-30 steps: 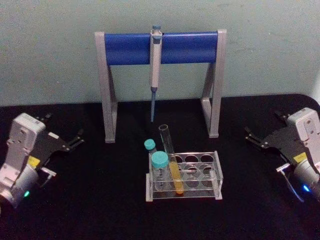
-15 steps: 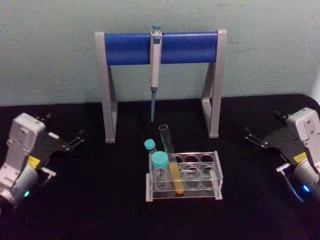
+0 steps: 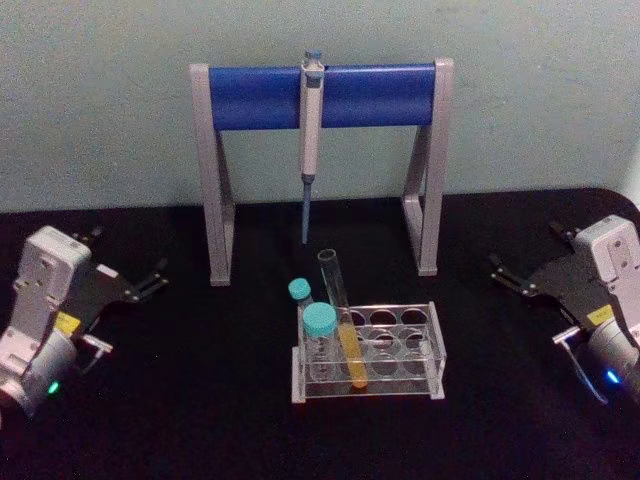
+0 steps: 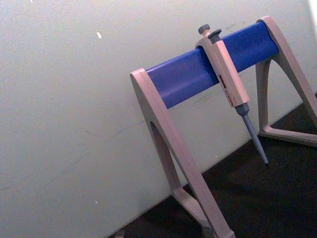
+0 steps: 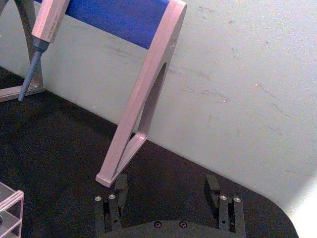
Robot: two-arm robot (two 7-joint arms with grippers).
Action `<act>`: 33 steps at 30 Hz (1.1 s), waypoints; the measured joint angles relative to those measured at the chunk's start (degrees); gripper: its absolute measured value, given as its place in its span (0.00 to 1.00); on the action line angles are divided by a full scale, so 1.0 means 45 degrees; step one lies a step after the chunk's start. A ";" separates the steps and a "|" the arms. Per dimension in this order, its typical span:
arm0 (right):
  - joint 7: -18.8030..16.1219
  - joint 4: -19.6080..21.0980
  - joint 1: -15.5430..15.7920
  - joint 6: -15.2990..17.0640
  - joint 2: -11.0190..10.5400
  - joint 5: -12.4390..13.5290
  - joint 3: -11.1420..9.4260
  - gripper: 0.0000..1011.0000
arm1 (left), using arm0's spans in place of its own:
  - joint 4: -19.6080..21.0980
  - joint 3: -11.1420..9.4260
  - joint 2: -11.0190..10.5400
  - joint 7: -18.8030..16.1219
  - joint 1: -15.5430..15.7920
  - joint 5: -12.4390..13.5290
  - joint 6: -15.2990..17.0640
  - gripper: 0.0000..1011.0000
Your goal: Pick up the test tube from the test tube rack, shake it, then place it back into the test tube rack.
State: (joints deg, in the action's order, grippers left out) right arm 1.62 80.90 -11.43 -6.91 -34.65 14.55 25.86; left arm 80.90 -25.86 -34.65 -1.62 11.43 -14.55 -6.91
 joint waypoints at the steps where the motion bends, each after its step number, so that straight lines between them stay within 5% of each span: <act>1: 0.0000 0.0000 0.0001 0.0001 0.0000 0.0000 -0.0001 0.99 | 0.0000 0.0001 0.0000 0.0000 0.0001 0.0000 -0.0001 0.99; 33: -0.0114 0.0050 0.0080 -0.0001 0.0024 -0.0006 -0.0074 0.99 | 0.0000 0.0000 0.0000 0.0000 0.0000 0.0000 0.0000 0.99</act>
State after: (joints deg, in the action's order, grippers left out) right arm 1.11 81.12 -11.07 -6.91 -34.54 14.52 25.53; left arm 80.90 -25.86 -34.65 -1.62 11.43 -14.55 -6.91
